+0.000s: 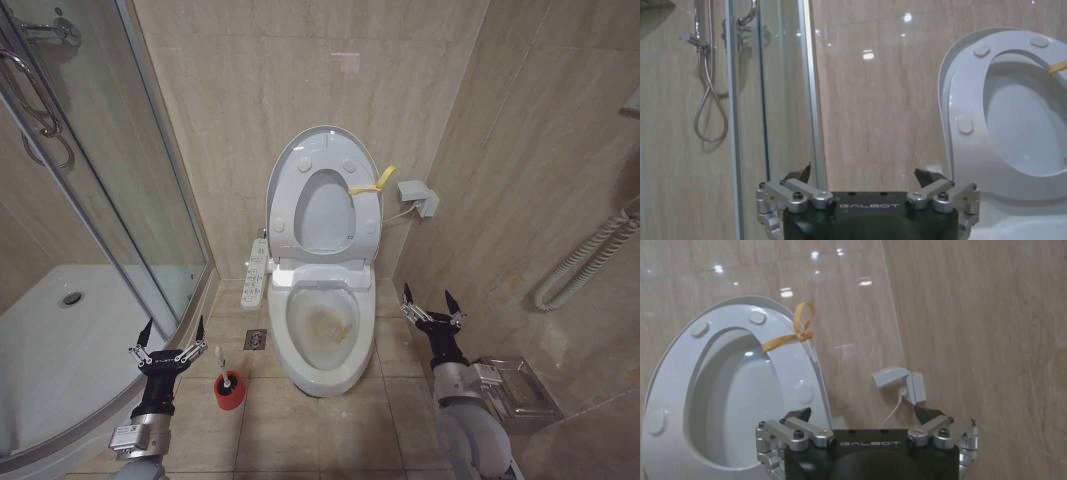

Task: Open the toilet lid, clean the toilet bowl with a toilet brush, close the toilet lid, and flush.

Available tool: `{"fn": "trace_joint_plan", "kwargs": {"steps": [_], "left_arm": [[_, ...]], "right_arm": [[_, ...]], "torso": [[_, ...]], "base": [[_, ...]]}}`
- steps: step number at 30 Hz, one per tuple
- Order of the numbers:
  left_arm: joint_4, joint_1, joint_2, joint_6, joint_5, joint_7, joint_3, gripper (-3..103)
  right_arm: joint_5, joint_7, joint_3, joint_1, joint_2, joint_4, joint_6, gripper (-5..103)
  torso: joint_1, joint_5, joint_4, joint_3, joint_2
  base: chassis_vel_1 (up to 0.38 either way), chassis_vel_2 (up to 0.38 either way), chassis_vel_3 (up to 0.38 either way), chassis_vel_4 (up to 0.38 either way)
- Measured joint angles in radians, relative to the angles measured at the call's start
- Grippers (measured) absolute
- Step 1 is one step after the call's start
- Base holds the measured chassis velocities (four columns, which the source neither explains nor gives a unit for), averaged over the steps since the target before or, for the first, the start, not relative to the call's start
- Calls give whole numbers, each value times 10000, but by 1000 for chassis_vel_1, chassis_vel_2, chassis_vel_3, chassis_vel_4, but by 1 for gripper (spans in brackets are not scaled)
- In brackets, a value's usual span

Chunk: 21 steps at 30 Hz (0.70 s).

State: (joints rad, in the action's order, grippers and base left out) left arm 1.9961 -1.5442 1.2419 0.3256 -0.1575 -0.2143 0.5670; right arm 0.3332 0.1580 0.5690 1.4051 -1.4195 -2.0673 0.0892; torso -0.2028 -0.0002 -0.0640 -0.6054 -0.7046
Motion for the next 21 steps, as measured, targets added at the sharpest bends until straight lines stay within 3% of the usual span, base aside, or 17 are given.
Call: {"fn": "trace_joint_plan", "kwargs": {"steps": [21], "left_arm": [[0, 0, 0, 0, 0, 0, 0, 100]], "right_arm": [[-178, 16, -34, 34, -118, -46, -60, 100]], "torso": [[-1, 2, 0, 0, 1]], "base": [[0, 0, 0, 0]]}}
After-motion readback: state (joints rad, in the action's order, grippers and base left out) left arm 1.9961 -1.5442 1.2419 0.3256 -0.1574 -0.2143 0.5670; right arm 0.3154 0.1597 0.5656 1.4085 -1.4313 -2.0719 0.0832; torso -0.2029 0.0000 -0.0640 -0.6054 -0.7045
